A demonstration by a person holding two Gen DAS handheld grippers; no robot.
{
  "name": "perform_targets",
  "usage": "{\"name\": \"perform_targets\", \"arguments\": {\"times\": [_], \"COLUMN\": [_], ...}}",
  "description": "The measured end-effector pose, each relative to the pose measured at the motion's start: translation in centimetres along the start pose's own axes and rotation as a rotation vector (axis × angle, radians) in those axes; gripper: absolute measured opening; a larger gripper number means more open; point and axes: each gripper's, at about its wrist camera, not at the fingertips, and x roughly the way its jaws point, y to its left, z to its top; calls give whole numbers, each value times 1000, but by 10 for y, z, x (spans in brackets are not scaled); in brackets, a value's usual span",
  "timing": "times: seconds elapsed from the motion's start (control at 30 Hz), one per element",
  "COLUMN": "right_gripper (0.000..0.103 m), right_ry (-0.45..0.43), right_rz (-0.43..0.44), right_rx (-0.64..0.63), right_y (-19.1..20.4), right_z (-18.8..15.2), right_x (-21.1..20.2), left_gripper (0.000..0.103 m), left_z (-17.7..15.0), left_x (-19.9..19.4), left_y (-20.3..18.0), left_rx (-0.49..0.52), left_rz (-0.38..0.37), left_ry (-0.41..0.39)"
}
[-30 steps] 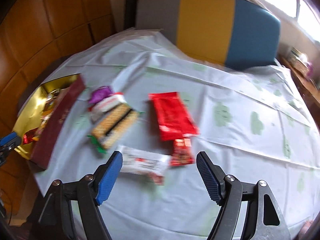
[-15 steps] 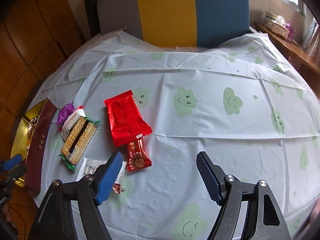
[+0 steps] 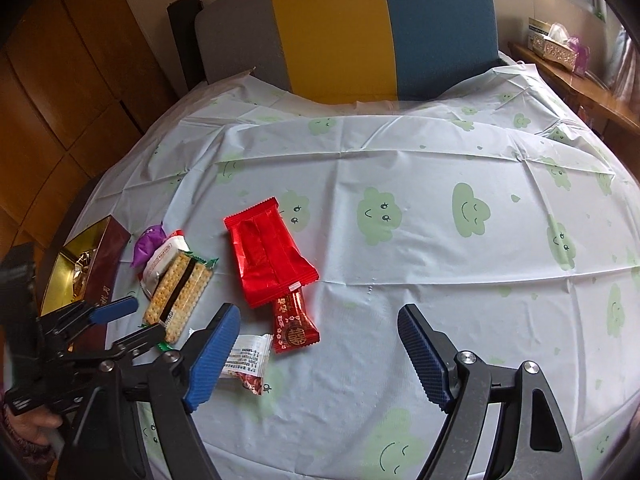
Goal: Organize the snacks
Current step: 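Move the left gripper back to the snacks and grasp the cracker pack, then lift the cracker pack with the left gripper while the right gripper grasps the purple packet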
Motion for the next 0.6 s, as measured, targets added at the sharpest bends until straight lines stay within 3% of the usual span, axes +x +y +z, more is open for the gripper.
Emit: {"name": "perform_targets", "arguments": {"times": [0.17, 0.2, 0.23, 0.33, 0.6], "right_gripper": [82, 82, 82, 82, 82], "right_ry": [2, 2, 3, 9, 51], "right_rz": [-1, -2, -5, -13, -15], "right_rx": [-4, -6, -10, -26, -71], "right_y": [1, 1, 2, 4, 13], "right_z": [0, 0, 0, -2, -10], "right_x": [1, 1, 1, 4, 15], "left_gripper": [60, 51, 48, 48, 48], "left_z": [7, 6, 4, -5, -54], "left_x": [26, 29, 27, 18, -25], "left_y": [0, 0, -1, -2, -13], "left_rx": [8, 5, 16, -7, 24], "left_rz": [10, 25, 55, 14, 8], "left_ry": [35, 39, 11, -14, -67]}}
